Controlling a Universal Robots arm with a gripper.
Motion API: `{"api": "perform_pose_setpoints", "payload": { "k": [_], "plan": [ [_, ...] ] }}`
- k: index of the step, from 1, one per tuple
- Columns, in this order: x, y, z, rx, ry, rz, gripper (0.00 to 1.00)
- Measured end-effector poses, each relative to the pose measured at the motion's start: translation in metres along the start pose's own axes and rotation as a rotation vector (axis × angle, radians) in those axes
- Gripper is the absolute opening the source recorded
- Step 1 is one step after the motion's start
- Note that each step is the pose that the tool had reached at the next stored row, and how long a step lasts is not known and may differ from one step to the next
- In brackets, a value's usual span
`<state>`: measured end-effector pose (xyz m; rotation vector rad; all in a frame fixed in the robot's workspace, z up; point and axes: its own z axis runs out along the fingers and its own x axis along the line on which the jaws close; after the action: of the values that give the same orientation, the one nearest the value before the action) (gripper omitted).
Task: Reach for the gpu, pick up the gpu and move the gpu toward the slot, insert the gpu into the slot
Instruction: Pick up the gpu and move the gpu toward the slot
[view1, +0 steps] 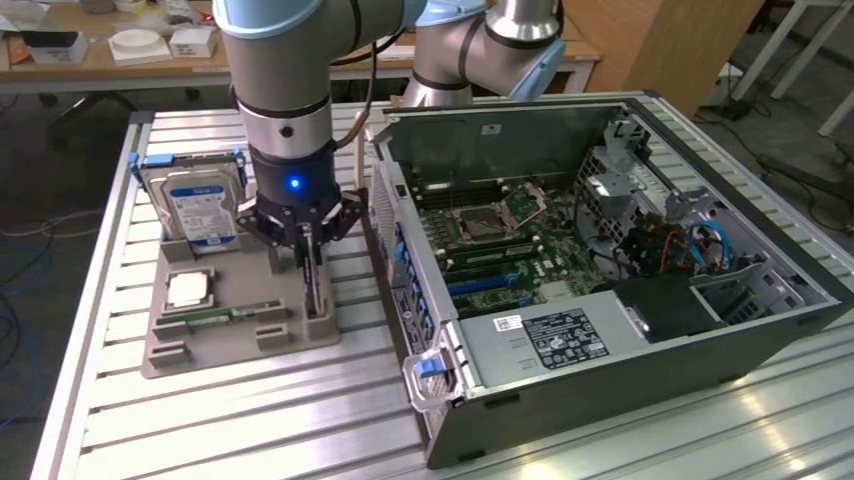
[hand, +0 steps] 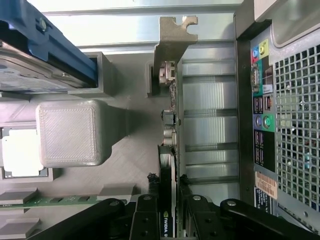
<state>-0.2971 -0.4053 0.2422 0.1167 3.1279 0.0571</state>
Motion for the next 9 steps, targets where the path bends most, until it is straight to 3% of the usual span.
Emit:
{"api": "perform_pose_setpoints", "payload": {
  "k": [9],
  "plan": [
    [-0.0001,0.0003,-0.0071,-0.0148,0.0011,0.000,0.26]
  ]
}}
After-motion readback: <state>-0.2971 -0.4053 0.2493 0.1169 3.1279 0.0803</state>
